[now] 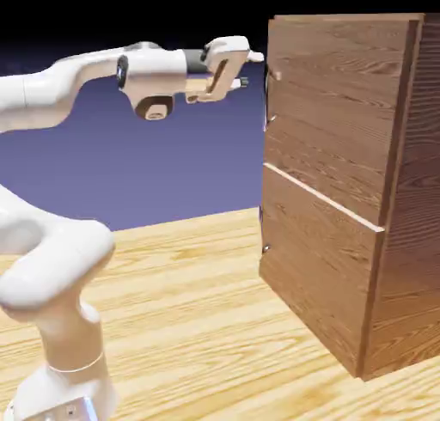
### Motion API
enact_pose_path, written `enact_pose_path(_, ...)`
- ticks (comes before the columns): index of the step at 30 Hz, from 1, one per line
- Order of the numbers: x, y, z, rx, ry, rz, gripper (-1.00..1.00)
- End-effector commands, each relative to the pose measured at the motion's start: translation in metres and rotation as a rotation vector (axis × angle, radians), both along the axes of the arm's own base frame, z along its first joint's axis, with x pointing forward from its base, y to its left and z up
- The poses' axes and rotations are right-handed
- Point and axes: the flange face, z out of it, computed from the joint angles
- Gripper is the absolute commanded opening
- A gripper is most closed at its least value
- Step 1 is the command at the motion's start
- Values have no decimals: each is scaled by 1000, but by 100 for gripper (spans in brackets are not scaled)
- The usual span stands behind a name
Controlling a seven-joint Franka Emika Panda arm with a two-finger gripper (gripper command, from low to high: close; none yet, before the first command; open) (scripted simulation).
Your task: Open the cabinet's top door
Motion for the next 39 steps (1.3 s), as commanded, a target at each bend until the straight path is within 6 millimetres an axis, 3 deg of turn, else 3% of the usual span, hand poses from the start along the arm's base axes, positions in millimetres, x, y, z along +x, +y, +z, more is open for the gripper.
enact_pose_path(1,3,7,-6,60,-7,1,0)
enact_pose_path(8,29,48,-64,475,-29,7,0)
enact_pose_path(9,29,48,-64,475,-29,7,0)
enact_pose_path(14,79,46,-64,475,-29,7,0)
enact_pose_path(15,79,46,-64,475,-29,7,-100)
enact_pose_path(16,79,46,-64,475,-29,7,-100)
enact_pose_path(30,-35,-10,-64,476,42,300,-100)
enact_pose_path(39,-113,-80,-64,472,101,542,-100)
